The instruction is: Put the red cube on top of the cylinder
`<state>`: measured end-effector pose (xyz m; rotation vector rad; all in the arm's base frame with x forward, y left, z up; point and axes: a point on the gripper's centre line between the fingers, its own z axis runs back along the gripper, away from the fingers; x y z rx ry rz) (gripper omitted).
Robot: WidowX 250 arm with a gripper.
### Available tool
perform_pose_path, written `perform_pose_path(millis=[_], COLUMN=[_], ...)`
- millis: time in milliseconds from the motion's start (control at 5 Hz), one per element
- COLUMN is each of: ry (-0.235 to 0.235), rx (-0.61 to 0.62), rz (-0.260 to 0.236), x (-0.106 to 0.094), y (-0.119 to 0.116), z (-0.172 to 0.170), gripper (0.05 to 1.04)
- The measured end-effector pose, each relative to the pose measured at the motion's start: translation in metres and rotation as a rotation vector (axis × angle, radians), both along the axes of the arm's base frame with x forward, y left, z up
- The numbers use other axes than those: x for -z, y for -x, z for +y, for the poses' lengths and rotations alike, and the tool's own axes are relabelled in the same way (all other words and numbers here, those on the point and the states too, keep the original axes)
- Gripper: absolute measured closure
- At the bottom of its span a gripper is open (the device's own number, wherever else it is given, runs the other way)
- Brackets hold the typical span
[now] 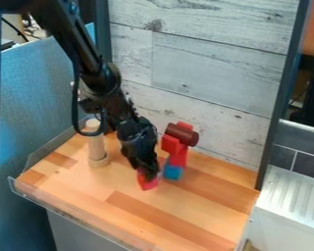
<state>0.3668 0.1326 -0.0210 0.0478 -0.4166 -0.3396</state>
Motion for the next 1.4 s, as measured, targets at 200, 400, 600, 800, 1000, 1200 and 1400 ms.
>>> perform_pose_path(millis=[200, 400, 600, 800, 1000, 1200, 1400], ry=[0.011, -0.07, -0.163, -0.163, -0.057, 0.076, 0.202], rx=[-0.019, -0.157, -0.289, -0.397, -0.524, -0.622, -0.664], rz=[0.022, -0.009, 0.021, 0.059, 0.094, 0.12, 0.124], x=[-0.001, -0.002, -0.006, -0.02, -0.035, -0.06, -0.085], y=[0.002, -0.002, -0.006, -0.008, -0.006, -0.005, 0.003], z=[0.004, 0.015, 0.017, 0.035, 0.057, 0.078, 0.099], gripper=[0.576, 0.576, 0.576, 0.576, 0.576, 0.576, 0.576])
